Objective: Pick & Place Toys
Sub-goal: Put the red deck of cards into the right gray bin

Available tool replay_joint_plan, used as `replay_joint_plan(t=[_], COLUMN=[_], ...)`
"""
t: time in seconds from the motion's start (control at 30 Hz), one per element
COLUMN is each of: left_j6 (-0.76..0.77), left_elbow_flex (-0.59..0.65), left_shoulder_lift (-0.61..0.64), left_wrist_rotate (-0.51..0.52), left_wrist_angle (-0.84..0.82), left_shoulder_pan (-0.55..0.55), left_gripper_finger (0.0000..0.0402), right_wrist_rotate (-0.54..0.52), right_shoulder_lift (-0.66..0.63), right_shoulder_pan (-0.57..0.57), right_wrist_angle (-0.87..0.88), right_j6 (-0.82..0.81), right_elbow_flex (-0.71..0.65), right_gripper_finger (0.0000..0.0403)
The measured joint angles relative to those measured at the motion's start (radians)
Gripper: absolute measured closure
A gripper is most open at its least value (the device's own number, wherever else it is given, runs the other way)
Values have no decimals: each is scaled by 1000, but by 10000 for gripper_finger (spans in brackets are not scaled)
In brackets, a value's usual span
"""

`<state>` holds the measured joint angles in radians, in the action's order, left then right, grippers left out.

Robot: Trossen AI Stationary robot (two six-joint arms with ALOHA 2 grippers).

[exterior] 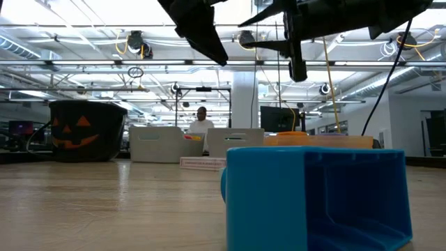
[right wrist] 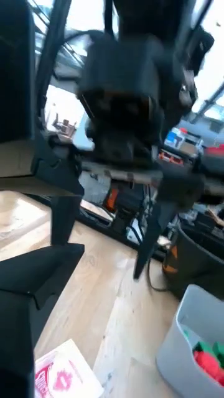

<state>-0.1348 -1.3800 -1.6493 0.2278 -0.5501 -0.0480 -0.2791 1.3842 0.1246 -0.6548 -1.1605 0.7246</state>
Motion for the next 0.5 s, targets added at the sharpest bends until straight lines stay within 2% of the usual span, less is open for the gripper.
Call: replay_joint_plan(t=[0.1,0.27,0.37,0.43,0.5], left_j6=[39,6,97,147,156], left_elbow_flex=[0,0,0,0,0], left_shoulder_lift=[0,0,0,0,-2], left_wrist_rotate=[1,6,3,-36,-125], left_wrist_angle=[1,35,21,-14,-54], left_shoulder_pan=[6,7,5,4,13], left_gripper_finger=[110,122,129,132,132], right_wrist_rotate=[44,131,209,255,296], right_shoulder_lift=[-5,-17,-19,-22,-22], right_shoulder_pan=[0,-1,-1,-1,-1], right_wrist_angle=[-5,-7,-8,-13,-8], right_j6=[23,29,49,51,72], right_elbow_flex=[0,0,0,0,0], right_gripper_finger=[263,223,196,180,168])
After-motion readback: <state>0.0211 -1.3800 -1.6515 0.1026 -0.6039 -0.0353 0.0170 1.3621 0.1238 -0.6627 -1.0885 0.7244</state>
